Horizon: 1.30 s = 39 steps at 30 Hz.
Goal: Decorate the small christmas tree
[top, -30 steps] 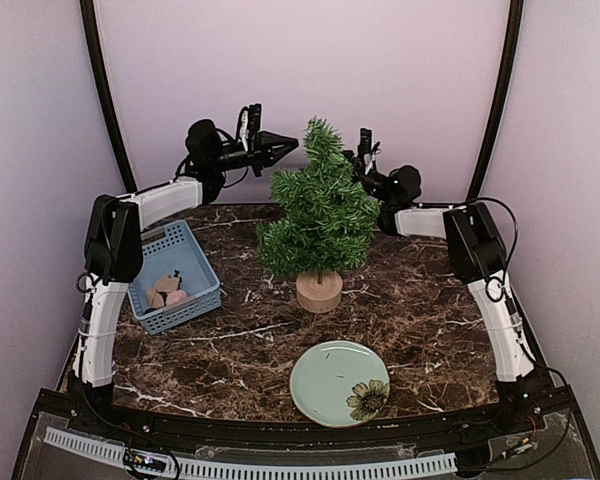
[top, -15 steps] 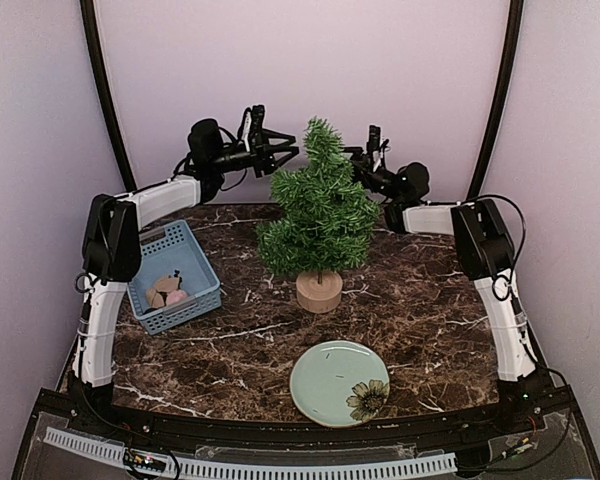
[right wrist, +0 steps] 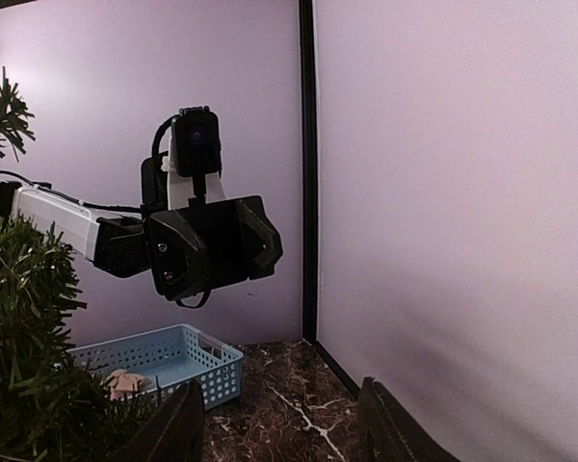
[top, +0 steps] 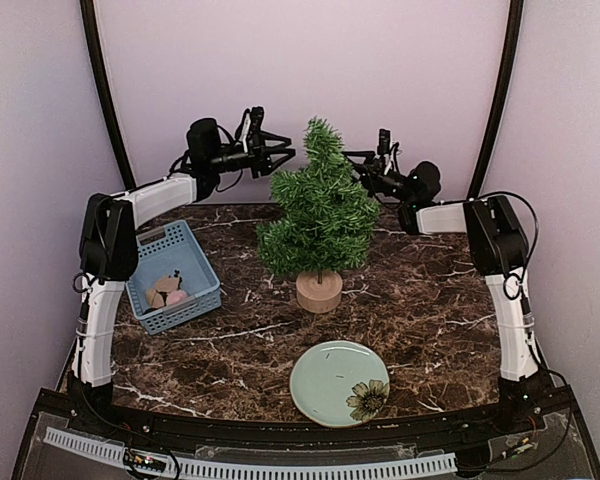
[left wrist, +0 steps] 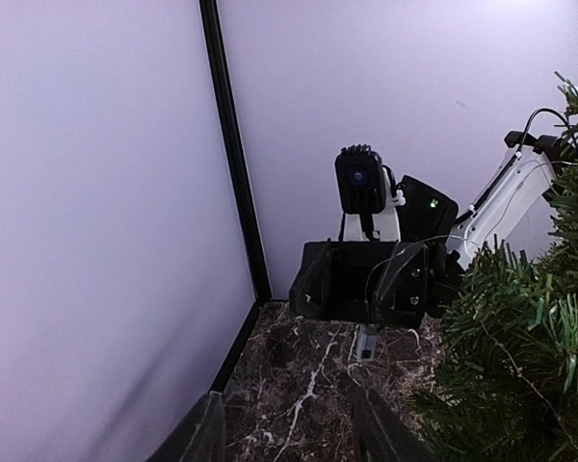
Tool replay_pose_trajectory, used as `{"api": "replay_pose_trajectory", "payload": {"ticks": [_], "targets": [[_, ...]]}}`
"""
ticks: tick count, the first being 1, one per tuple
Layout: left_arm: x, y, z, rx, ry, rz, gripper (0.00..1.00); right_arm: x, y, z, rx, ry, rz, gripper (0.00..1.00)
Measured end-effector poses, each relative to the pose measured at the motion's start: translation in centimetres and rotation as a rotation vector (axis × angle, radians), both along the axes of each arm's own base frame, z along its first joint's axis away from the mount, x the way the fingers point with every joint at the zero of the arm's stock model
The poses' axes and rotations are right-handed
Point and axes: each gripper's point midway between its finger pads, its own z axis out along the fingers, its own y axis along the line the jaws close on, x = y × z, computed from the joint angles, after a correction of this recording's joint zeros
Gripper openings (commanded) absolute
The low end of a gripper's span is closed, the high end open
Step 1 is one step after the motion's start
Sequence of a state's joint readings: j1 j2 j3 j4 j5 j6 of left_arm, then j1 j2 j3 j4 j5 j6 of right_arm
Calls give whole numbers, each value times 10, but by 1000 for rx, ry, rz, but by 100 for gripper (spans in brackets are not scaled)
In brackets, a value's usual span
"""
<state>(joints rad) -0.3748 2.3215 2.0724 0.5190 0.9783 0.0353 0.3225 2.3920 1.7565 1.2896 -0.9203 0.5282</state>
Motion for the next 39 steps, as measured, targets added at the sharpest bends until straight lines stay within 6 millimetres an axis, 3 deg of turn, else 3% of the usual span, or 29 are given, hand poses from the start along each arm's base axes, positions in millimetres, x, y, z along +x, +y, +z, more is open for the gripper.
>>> {"api": "replay_pose_trajectory", "payload": {"ticks": [11,25,39], "targets": [[1,0,-17,35,29,5,47,-5,-25,-25,-73,73,-67,55],[-6,3,-8,39,11,12,47,-46,-47,-61,-194,193,-155,58],[-6,3,-21,49,39,11,47,-68,-72,-98,-245,335,-302,70]]}}
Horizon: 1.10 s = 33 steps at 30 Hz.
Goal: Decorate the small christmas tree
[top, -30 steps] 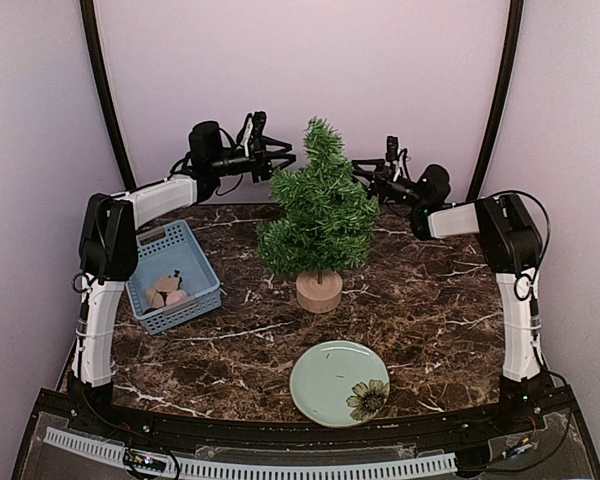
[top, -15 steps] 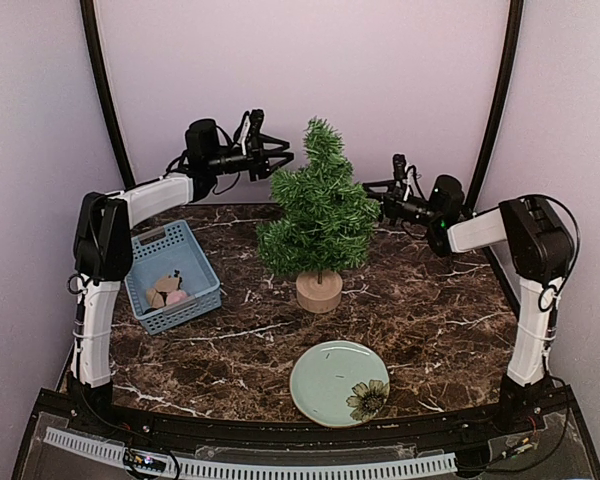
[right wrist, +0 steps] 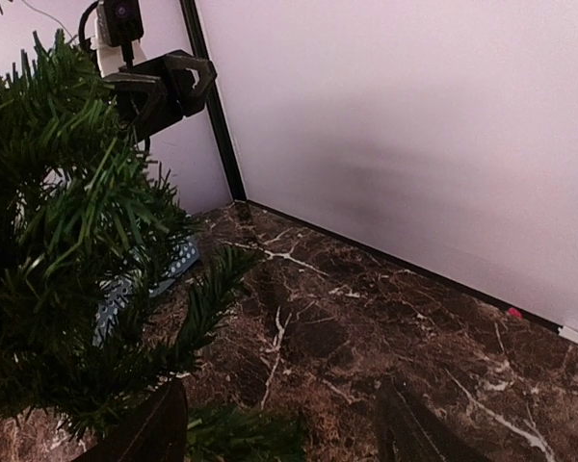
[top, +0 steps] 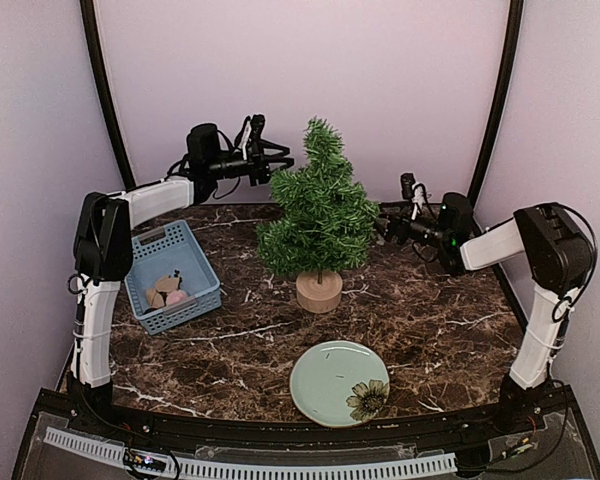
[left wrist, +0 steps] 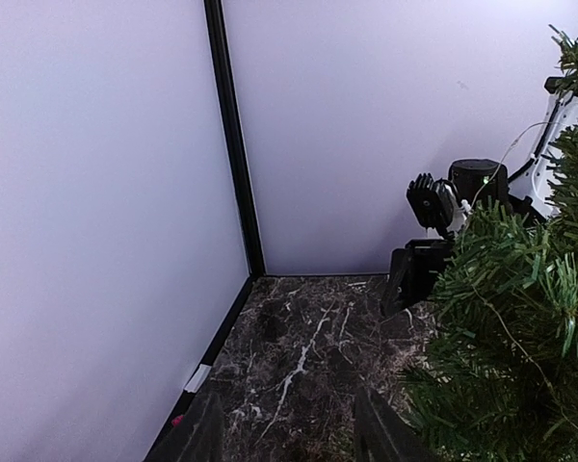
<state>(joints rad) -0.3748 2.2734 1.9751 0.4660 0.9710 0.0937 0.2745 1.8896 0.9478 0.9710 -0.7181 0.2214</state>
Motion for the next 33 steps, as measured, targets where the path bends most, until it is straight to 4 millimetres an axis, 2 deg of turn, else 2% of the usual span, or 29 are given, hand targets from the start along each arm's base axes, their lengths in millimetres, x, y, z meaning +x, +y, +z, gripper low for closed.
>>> {"api": "replay_pose_trajectory", "payload": {"ticks": [13,23,29,33], "targets": [[0,0,-8,4,10,0,48,-32,-9,-56,-22,182,-23,75],[-2,0,-13,3,24,-5,48,-61,14,-77,-76,245,29,76],[-6,2,-9,0,24,-9,48,-76,11,-98,-112,305,11,85],[-9,3,-3,-5,14,-9,47,-82,5,-103,-128,311,-16,84]]}}
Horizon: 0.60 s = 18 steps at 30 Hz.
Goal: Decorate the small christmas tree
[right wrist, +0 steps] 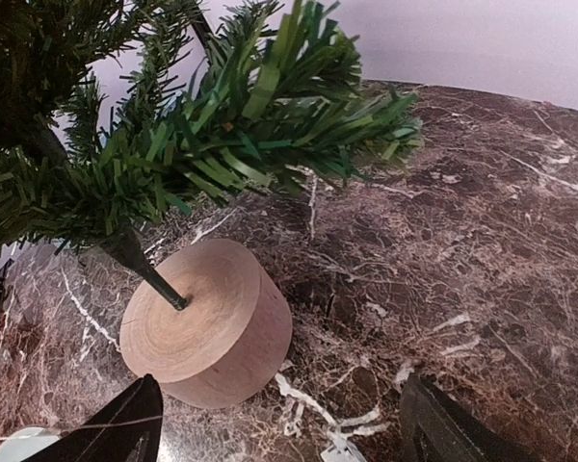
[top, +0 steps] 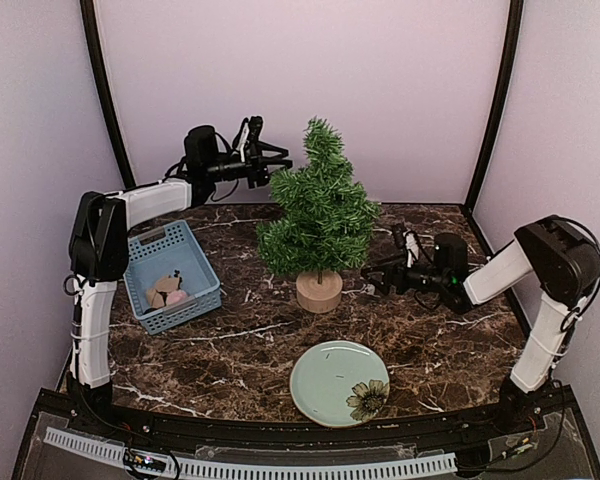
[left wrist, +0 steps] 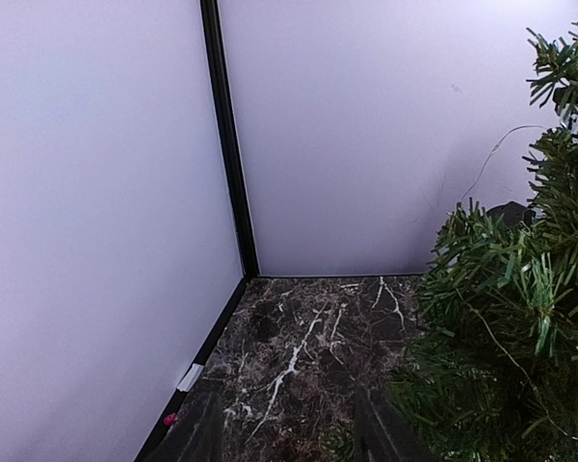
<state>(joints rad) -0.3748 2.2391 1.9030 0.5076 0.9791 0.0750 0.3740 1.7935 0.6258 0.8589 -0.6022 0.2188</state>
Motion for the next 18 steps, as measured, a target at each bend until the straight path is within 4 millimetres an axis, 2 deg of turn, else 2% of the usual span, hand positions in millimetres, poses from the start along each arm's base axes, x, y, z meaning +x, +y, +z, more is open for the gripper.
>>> {"api": "replay_pose_trajectory", "payload": {"ticks": [5,12,18], "targets": [[-3,1,5,-5,-11,0,47,-1,-9,-11,-42,28,-59,77],[-3,1,4,-4,-11,-1,47,-2,-27,-41,-154,127,-148,70],[-4,1,0,-1,-4,-4,47,-8,-30,-57,-218,167,-151,65]]}}
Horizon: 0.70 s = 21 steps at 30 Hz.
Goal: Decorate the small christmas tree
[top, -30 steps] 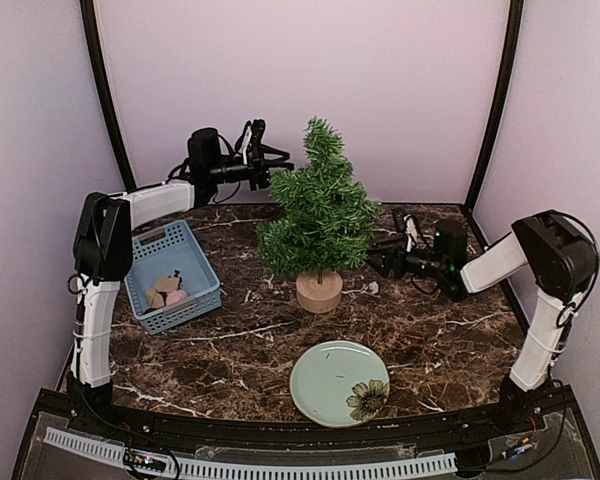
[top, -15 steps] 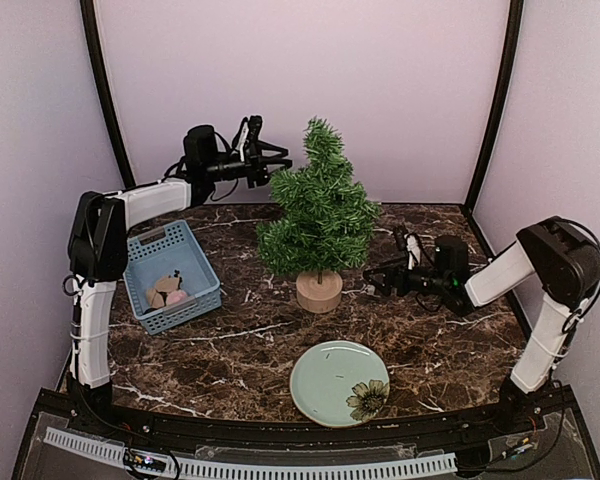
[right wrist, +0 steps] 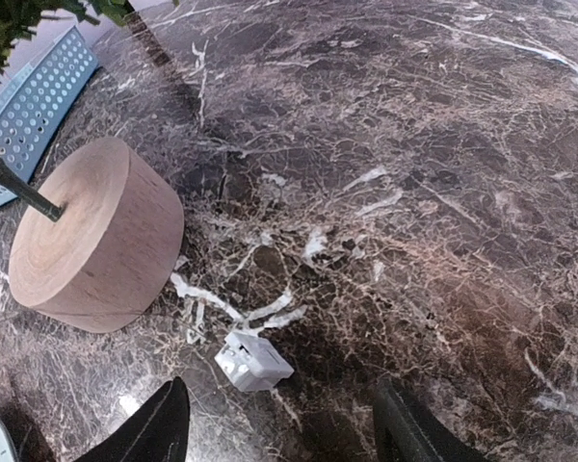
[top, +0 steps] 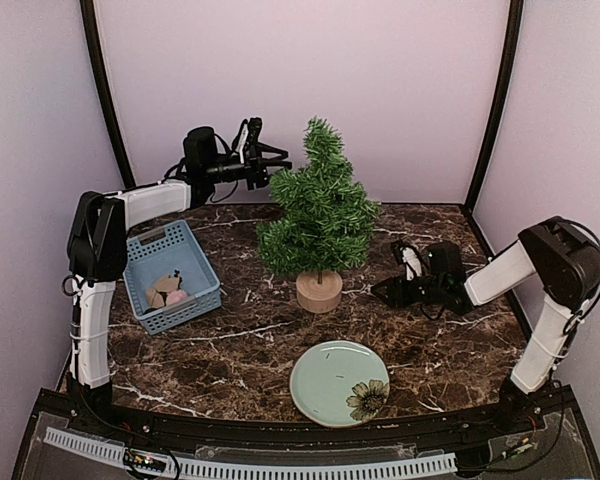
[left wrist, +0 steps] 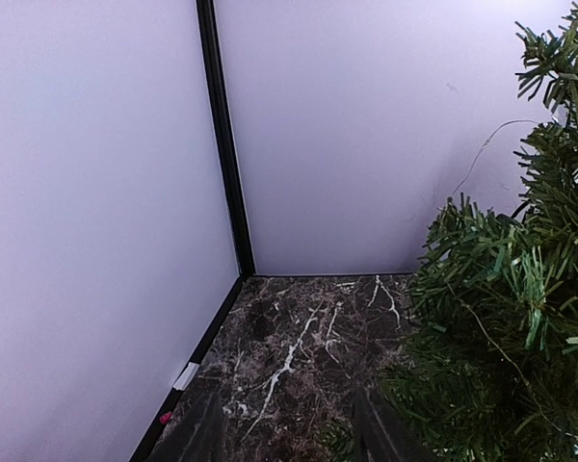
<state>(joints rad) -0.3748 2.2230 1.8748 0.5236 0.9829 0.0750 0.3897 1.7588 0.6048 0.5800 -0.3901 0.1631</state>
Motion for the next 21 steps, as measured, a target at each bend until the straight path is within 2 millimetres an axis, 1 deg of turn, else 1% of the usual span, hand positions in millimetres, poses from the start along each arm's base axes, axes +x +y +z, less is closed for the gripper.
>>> {"api": "replay_pose_trajectory", "payload": {"ticks": [5,8,11,14,21], "targets": [[0,0,0,0,0,-2,47,2,5,-2,-25,-5,20,63],[-1,0,0,0,-2,-3,47,3,7,-4,-39,-9,32,57],[-1,0,0,-1,-3,-4,47,6,9,-9,-52,-8,42,48],[-1,0,0,-1,-3,-3,47,8,10,-14,-66,-7,55,41],[-1,0,-2,-1,-4,-4,46,4,15,-16,-80,-11,85,29]]}}
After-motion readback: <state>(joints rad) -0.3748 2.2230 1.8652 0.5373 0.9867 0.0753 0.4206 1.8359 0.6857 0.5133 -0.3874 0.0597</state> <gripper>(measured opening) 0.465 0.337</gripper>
